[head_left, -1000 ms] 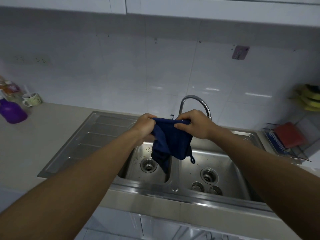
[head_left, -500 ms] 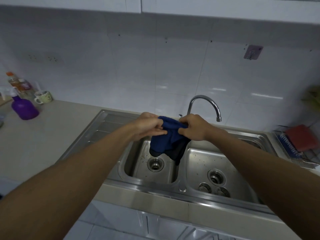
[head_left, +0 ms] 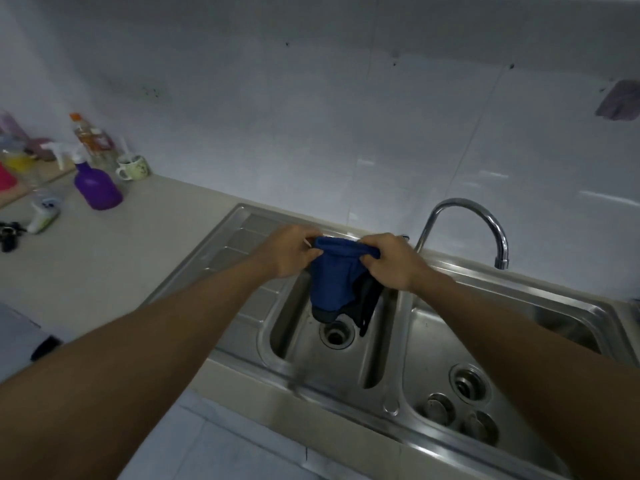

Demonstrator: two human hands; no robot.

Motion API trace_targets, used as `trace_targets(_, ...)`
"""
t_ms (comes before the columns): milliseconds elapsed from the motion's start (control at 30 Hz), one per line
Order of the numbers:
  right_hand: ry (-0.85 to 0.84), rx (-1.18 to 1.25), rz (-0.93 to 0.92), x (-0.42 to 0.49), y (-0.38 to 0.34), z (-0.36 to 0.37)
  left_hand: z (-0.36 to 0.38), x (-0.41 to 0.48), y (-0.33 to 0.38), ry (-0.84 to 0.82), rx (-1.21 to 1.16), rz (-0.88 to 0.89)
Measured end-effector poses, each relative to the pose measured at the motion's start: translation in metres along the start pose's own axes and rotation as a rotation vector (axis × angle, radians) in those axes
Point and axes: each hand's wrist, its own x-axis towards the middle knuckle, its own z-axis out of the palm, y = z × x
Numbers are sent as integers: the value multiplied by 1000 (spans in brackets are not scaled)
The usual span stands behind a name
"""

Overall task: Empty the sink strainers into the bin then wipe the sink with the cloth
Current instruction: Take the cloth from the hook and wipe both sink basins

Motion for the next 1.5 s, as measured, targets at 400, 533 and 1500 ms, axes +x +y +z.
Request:
trace_targets(400,5,73,-144,75,12,131,5,-20,-113,-14,255,-162)
trace_targets(533,-154,148,-40,53,33,208,42,-60,-157,-263,255,-249)
trace_targets(1500,252,476,553,181,58,330,124,-25,-296,101,290,-301)
